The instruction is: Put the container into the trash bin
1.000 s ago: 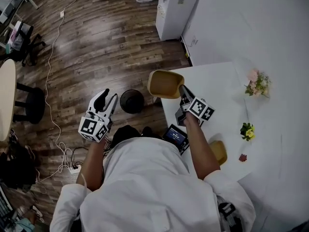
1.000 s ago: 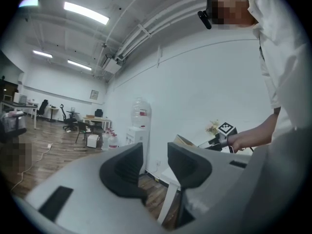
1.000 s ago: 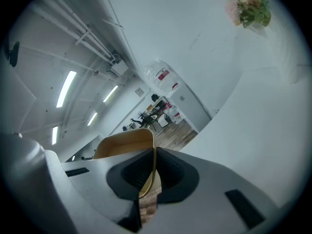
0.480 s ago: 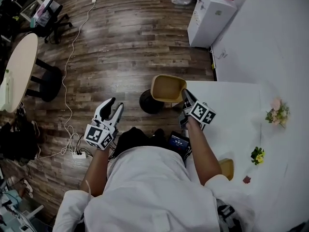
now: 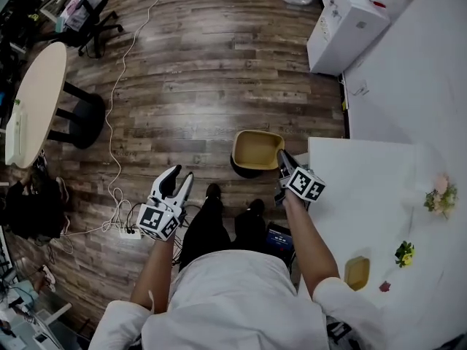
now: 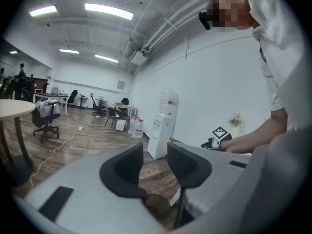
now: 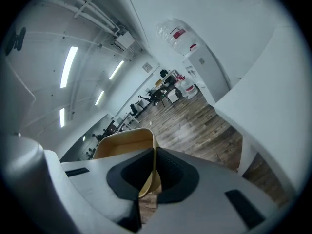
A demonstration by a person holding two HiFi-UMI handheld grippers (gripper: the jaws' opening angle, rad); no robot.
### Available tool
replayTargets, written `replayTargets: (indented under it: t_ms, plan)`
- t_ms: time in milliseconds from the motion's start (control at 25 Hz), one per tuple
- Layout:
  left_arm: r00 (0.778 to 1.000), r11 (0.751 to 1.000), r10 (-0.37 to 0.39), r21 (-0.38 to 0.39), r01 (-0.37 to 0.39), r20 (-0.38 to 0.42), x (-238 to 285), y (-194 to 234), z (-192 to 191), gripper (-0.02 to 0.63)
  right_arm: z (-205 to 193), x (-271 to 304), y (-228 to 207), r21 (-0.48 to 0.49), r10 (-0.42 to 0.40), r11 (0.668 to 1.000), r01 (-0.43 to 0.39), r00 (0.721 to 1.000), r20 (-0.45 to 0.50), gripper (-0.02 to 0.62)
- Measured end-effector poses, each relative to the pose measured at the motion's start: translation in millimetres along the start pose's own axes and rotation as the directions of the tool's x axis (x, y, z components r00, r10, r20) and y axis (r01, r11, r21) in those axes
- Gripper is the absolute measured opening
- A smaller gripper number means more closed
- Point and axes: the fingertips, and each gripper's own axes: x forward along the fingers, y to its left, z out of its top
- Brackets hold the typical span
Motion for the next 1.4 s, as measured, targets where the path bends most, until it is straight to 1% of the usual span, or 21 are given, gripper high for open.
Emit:
replayTargets:
  t_ms: [240,360,480,680,840,960,1040,1240,1400]
  plan:
    - [0.994,0.995,-0.095,0.002,0.096,-0.056,41.4,34.6,-31.8,0.160,-35.0,47.6,-12.0,-0.007,-0.034,0.999,0.034,0.999,-0.002,0.043]
    - [0.983,0.987,-0.158,-0.003,0.159,-0.094,67.6,50.9,-54.1,0.155,-55.4,71.6,-25.5,0.000,-0.062,0.998,0.062,0.998,-0.001,0.043]
    - [0.971,0.980,-0.199,-0.024,0.198,-0.131,88.5,67.5,-76.3,0.155,-79.1,84.6,-46.2,-0.006,-0.100,0.995,0.100,0.995,-0.009,0.043]
    - [0.953,0.968,-0.250,-0.070,0.242,-0.169,117.0,87.6,-119.5,0.155,-131.7,101.5,-99.2,0.012,-0.187,0.982,0.187,0.981,-0.047,0.043]
    - [0.937,0.958,-0.284,-0.090,0.271,-0.201,135.1,92.6,-161.9,0.155,-181.5,115.7,-155.9,-0.006,-0.256,0.967,0.256,0.962,-0.093,0.043]
    - [0.922,0.950,-0.309,-0.112,0.290,-0.233,142.3,90.2,-193.6,0.155,-214.3,125.0,-194.6,-0.027,-0.288,0.957,0.287,0.949,-0.131,0.043]
    - [0.911,0.945,-0.326,-0.127,0.303,-0.255,146.2,87.9,-212.7,0.155,-228.1,135.3,-213.5,-0.035,-0.298,0.955,0.296,0.943,-0.145,0.043]
    - [0.884,0.933,-0.359,-0.154,0.326,-0.300,152.4,85.4,-255.8,0.155,-250.5,164.6,-247.4,-0.059,-0.307,0.952,0.302,0.942,-0.134,0.043]
    - [0.867,0.924,-0.380,-0.164,0.345,-0.323,161.5,85.4,-282.6,0.155,-269.2,177.4,-280.0,-0.043,-0.336,0.942,0.333,0.934,-0.119,0.043]
